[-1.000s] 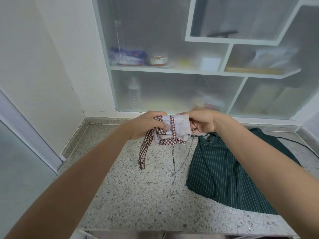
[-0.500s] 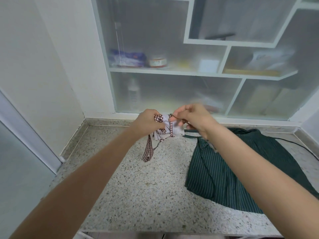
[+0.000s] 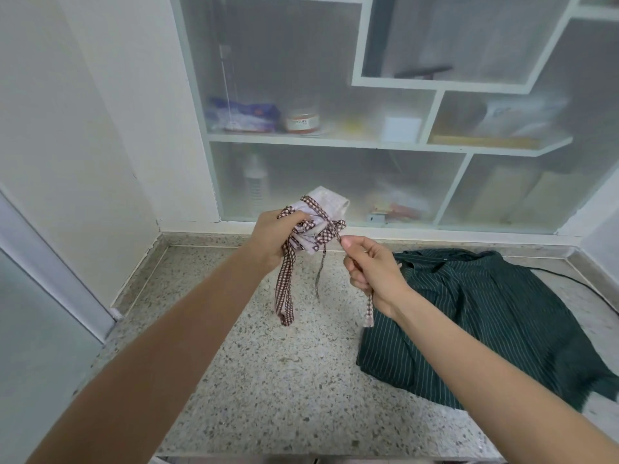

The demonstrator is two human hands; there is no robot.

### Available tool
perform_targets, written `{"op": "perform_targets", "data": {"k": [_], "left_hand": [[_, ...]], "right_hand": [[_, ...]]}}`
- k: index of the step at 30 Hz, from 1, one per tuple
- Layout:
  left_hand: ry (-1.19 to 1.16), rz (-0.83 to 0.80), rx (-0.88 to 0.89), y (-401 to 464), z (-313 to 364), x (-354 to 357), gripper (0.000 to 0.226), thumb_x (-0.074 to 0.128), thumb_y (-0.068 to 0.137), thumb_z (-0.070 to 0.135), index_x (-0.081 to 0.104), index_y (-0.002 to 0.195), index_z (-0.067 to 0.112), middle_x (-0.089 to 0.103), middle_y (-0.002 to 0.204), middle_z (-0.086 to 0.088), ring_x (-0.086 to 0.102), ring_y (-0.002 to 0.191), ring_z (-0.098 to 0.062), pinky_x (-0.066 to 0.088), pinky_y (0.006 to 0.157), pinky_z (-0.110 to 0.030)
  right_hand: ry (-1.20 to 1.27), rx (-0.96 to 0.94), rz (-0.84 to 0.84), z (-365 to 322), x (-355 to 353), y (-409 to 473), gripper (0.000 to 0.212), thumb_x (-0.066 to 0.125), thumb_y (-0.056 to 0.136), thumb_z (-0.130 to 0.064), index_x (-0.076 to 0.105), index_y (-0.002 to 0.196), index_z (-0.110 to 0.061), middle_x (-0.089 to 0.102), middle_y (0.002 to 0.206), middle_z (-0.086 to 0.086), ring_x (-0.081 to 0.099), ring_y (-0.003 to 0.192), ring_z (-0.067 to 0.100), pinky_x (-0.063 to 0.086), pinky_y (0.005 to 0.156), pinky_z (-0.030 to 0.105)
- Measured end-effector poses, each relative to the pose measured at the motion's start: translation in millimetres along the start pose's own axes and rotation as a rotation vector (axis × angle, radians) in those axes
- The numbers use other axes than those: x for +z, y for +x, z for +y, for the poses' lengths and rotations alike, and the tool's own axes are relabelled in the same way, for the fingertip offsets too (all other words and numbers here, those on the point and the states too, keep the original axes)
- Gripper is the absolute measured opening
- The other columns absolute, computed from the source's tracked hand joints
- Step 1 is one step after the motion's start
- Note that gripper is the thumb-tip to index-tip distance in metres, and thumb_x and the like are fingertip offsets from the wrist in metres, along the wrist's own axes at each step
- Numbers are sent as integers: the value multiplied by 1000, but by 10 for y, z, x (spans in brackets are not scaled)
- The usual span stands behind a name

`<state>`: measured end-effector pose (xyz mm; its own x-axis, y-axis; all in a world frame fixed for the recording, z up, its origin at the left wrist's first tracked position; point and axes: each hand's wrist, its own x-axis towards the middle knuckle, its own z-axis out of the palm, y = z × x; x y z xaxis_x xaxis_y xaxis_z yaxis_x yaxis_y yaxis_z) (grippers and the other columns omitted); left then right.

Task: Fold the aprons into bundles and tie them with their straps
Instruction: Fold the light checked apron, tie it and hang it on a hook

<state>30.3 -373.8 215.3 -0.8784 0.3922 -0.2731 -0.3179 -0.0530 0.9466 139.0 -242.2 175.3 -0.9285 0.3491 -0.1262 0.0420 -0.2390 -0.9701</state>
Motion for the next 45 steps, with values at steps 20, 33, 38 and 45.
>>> {"op": "perform_targets", "data": {"k": [20,33,38,45], "left_hand": [[731,147,426,59,-162,-27,51,69,80,19,42,122,15,46,113,-5,48,102,-19,42,92,-34],[918,-262,704,4,3,-57,9,63,88,22,67,93,16,55,97,-3,51,77,1,37,70,1],[1075,-317,746,13,11,-47,10,63,88,17,63,91,7,45,96,3,47,72,-4,37,67,-6],[912,-222,651,-38,-3,-69,7,48,96,16,53,94,11,60,84,-6,54,73,-16,41,66,-23]], "right_hand": [[-35,-18,-71,-216,140,205,25,44,96,-2,57,75,-5,57,67,3,55,58,7,53,60,16],[-206,68,-192,-432,153,193,25,50,94,-7,61,72,-5,59,60,1,55,53,8,52,53,17],[-216,85,-202,-419,165,181,24,51,94,-11,61,73,-5,62,60,1,60,55,10,55,59,20],[137,176,-307,-405,105,150,30,28,97,-1,59,99,1,69,77,16,69,65,20,59,64,27]]}}
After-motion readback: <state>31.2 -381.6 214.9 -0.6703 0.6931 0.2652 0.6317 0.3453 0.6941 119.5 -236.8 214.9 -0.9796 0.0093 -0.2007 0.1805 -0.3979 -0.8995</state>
